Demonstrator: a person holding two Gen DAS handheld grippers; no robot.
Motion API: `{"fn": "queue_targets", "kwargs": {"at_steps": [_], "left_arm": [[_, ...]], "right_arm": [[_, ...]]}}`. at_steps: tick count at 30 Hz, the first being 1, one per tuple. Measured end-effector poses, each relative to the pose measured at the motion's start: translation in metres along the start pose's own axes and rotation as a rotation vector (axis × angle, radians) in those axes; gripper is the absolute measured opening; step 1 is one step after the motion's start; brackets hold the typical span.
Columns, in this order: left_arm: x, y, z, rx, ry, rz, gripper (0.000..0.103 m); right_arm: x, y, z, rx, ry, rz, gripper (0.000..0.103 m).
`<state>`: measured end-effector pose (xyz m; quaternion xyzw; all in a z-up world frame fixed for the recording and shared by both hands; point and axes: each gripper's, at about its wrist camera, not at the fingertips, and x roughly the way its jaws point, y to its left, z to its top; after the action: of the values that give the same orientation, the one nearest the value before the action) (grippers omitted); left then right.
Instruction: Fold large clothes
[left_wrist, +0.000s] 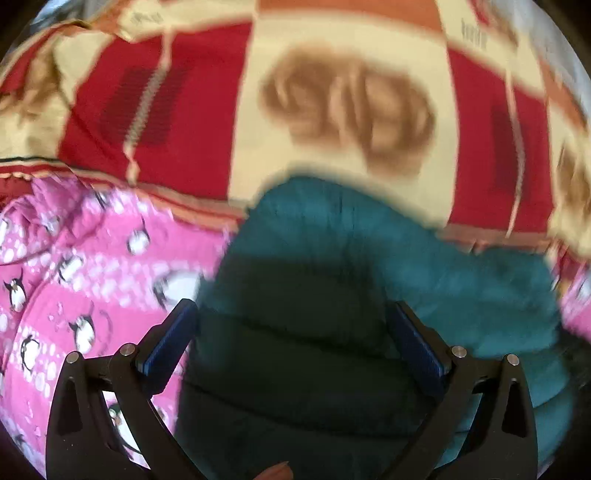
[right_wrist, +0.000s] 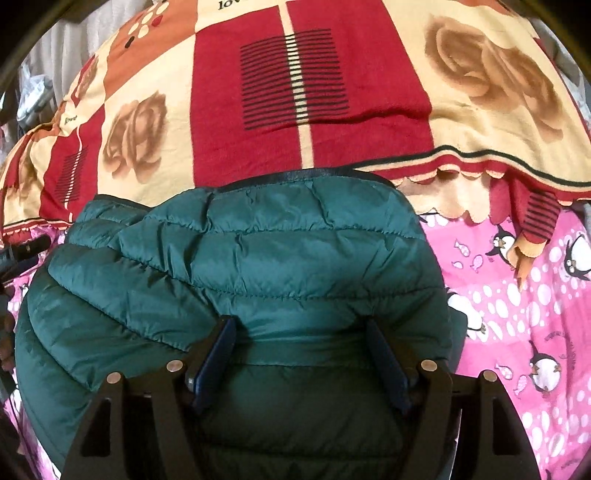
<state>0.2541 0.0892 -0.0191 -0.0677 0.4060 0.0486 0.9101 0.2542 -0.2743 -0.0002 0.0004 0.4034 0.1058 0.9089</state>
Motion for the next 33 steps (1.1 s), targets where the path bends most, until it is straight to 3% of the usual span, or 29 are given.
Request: {"fn": "queue_targets", "kwargs": {"at_steps": [3,6,8,10,14,22,26,30,33], "left_arm": [[0.008,0.009,0.001,-0.039,0.020,-0.012,0.103],[0.012,0.011,0.001,-0.050,0.026,-0.023,0.103],[0.012,0.012,-0.002,-0.053,0.024,-0.030,0.103],[0.012,0.014,-0.002,-0.058,0.021,-0.039,0.103],[0.015,0.015,-0.006,-0.081,0.019,-0.070,0.103],[0.015,0.020,-0.003,-0.092,0.033,-0.090,0.103],[-0.009,0.028,-0.001,-0.097,0.011,-0.114,0.103],[-0.059,0.049,-0.011,-0.060,-0.084,-0.045,0.103],[-0.080,0.072,-0.027,-0.093,-0.084,-0.016,0.103]], "right_arm": [[-0.029,0.010,0.007,0.043,-0.052,-0.051,0.070],[-0.051,0.037,0.006,-0.018,-0.105,0.078,0.070],[-0.045,0.057,0.003,-0.074,-0.063,0.136,0.070],[-0.033,0.069,-0.002,-0.117,-0.042,0.099,0.071],[-0.007,0.059,-0.008,-0.096,-0.028,0.123,0.075],[0.002,0.062,-0.008,-0.102,-0.014,0.117,0.077],[-0.010,0.063,-0.005,-0.080,-0.019,0.102,0.077],[-0.054,0.052,-0.004,0.006,-0.101,0.107,0.077],[-0.084,0.045,-0.014,0.025,-0.118,0.117,0.077]]}}
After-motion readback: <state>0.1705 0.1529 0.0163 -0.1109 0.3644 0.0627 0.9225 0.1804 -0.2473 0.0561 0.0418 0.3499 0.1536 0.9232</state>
